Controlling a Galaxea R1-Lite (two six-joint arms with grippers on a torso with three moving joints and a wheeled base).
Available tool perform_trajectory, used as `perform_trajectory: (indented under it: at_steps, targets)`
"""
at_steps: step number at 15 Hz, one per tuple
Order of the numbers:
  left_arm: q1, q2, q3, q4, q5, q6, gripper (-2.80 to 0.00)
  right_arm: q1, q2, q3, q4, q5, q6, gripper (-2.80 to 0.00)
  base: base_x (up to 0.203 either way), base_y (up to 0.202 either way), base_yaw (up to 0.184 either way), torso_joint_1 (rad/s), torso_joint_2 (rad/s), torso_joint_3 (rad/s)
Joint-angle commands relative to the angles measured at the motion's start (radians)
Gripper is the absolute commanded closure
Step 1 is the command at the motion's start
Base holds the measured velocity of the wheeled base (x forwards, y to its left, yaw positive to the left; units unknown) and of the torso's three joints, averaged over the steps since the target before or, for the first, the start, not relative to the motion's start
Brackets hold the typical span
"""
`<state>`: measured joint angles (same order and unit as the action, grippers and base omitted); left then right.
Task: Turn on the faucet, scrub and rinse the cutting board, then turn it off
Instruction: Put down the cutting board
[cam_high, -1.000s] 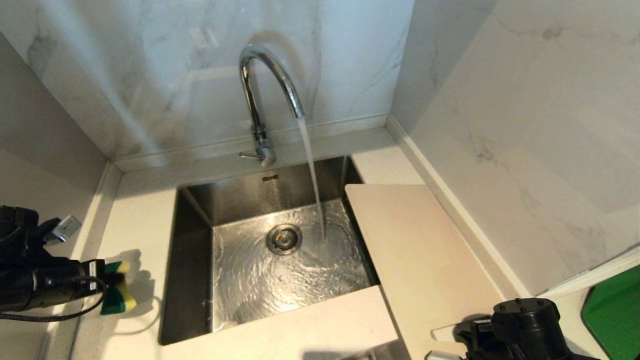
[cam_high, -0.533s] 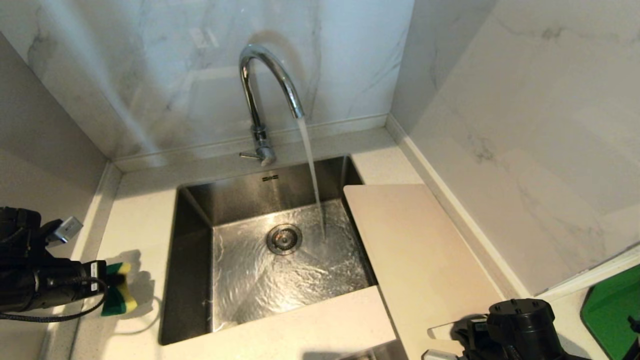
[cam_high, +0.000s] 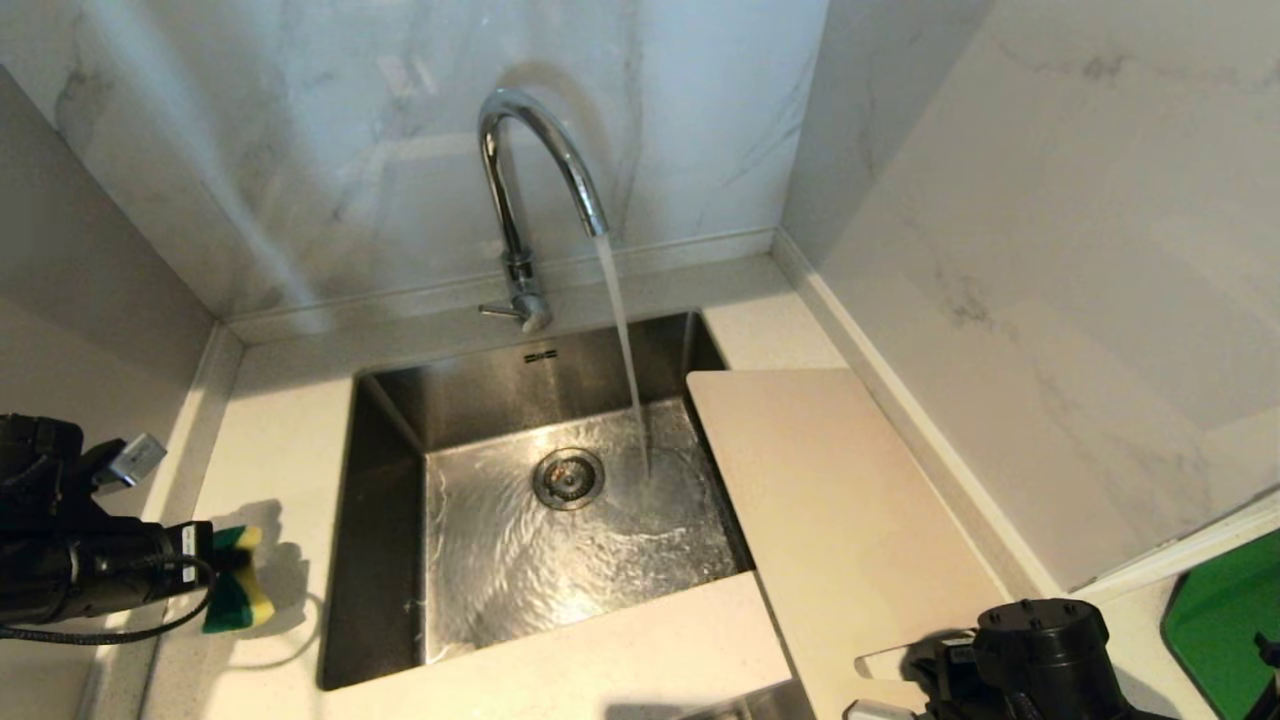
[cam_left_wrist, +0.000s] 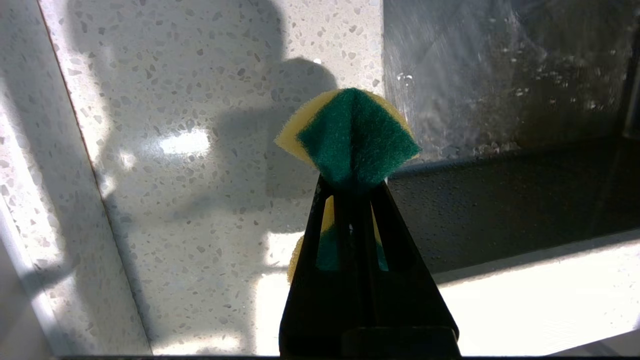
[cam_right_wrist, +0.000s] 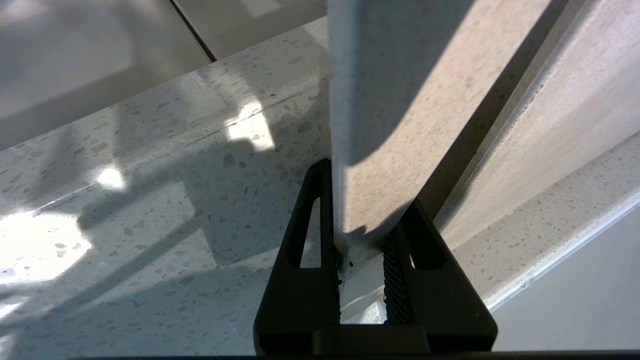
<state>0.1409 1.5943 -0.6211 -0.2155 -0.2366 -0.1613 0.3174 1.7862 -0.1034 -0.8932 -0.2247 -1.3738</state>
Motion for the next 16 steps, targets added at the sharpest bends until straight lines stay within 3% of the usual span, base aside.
perform_trajectory:
  at_steps: [1, 12, 16]
  targets:
    - [0.002, 0.003, -0.002, -0.002, -0.001, -0.001, 0.00, 0.000, -0.001, 0.001, -0.003, 0.001, -0.008, 0.00, 0.000, 0.000, 0.000, 0.000, 0.00, 0.000]
    - [0.002, 0.003, -0.002, -0.002, -0.001, -0.001, 0.00, 0.003, -0.025, 0.004, -0.003, -0.017, -0.008, 0.00, 0.000, 0.000, 0.000, 0.000, 0.00, 0.000]
    - [0.002, 0.003, -0.002, -0.002, -0.001, -0.001, 0.00, 0.003, -0.022, -0.001, -0.001, -0.010, 0.028, 0.00, 0.000, 0.000, 0.000, 0.000, 0.00, 0.000]
